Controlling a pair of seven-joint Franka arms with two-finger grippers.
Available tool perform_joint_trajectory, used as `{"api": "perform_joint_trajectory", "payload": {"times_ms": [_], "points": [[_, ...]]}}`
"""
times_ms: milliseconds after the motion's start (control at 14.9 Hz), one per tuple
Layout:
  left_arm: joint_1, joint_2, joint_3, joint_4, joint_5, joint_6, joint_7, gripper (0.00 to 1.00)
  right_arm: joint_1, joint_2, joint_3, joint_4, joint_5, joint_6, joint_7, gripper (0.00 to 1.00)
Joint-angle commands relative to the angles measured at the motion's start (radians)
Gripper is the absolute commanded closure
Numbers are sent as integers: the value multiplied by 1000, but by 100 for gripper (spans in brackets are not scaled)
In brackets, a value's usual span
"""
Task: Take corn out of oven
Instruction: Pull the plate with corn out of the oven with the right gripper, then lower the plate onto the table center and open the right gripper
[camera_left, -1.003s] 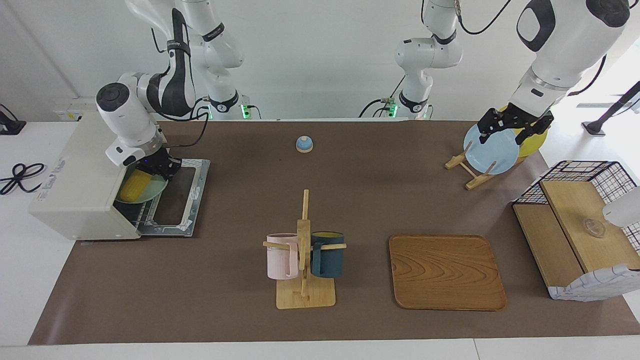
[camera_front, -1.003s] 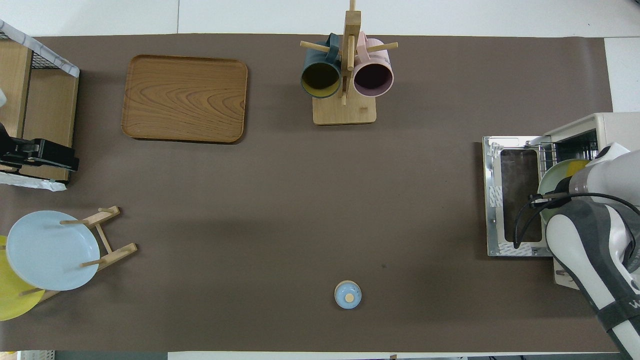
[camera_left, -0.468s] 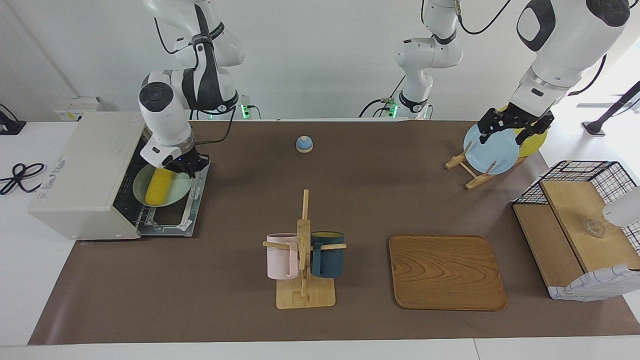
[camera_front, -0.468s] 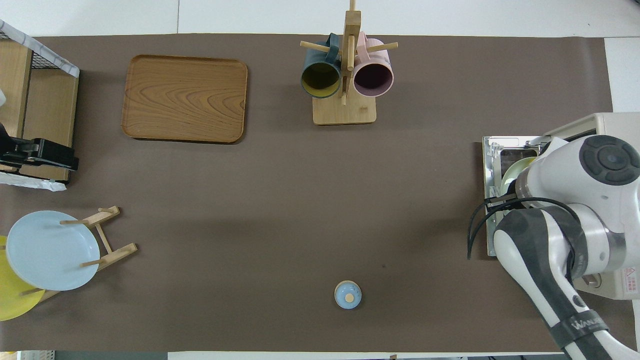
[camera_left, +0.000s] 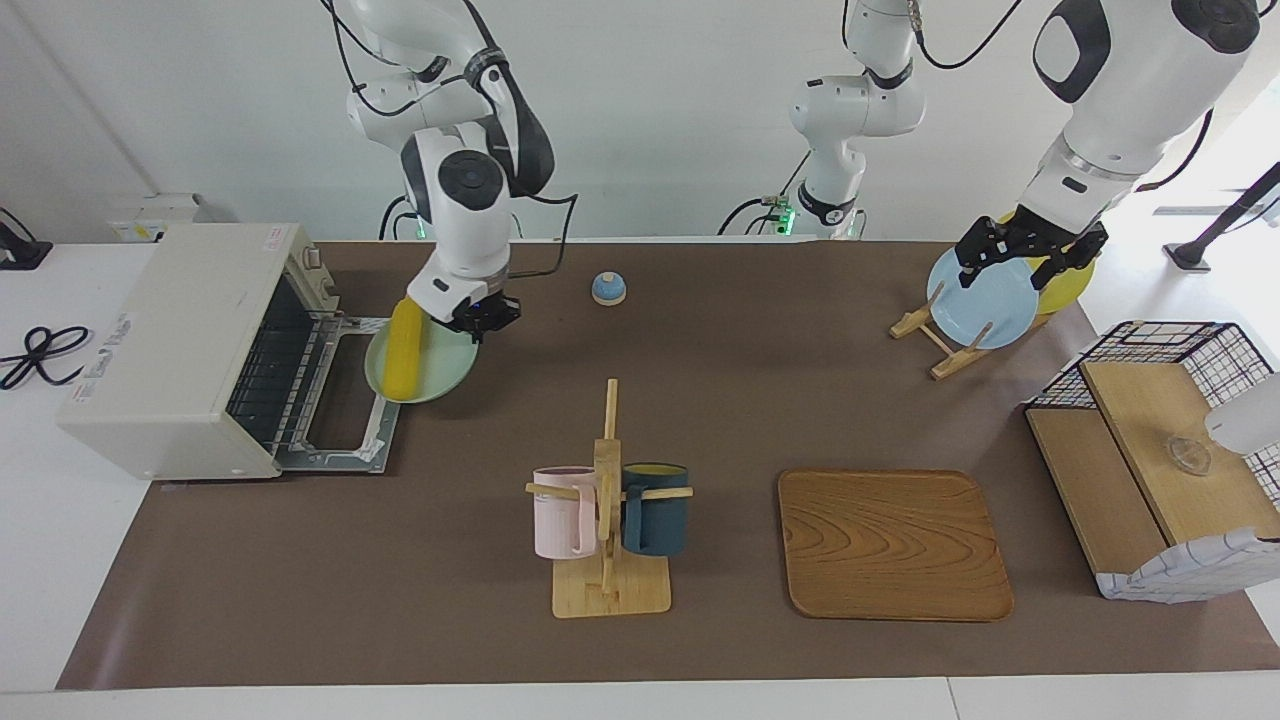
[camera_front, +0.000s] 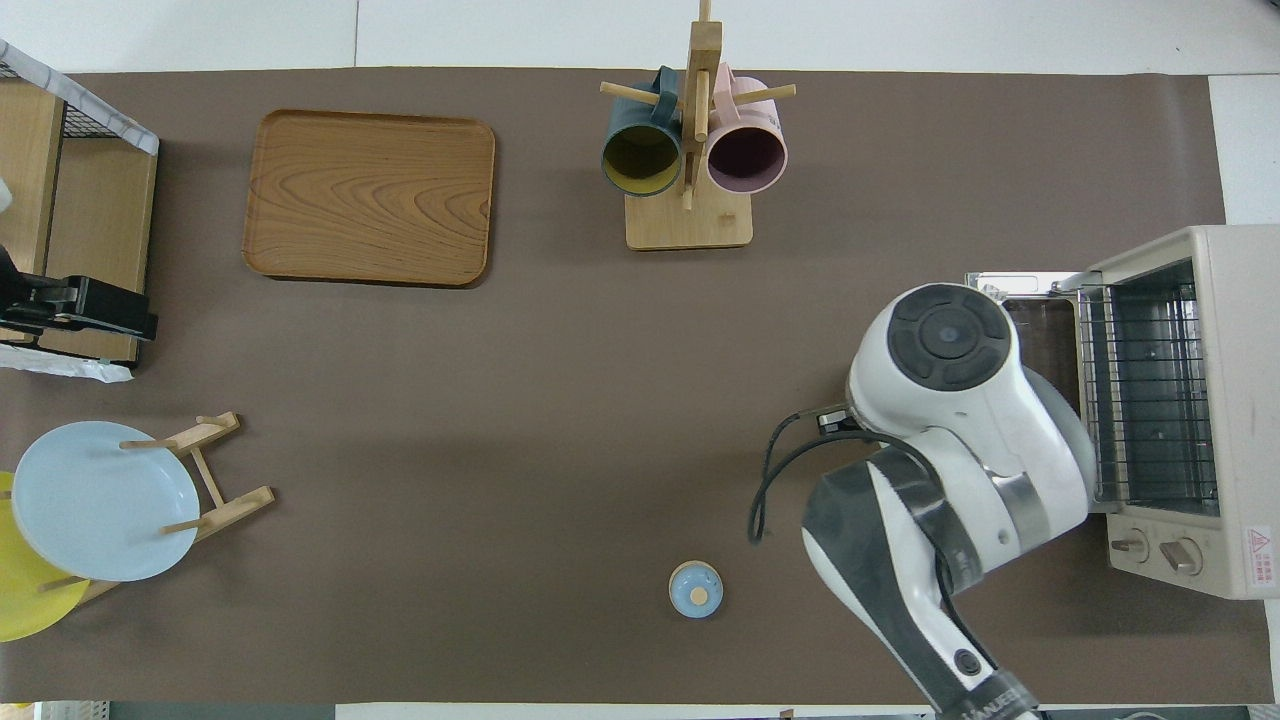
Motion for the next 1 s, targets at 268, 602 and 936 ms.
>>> {"api": "perform_joint_trajectory", "payload": {"times_ms": [268, 602, 936], "points": [[2, -28, -4, -36, -10, 32, 9, 0, 231, 284, -5, 352, -16, -158, 297, 100], [3, -29, -4, -39, -12, 35, 12, 0, 351, 415, -4, 441, -24, -101, 445, 100], [-6, -28, -6, -39, -10, 37, 12, 0, 399, 408, 6, 362, -11, 12, 446, 100]]}}
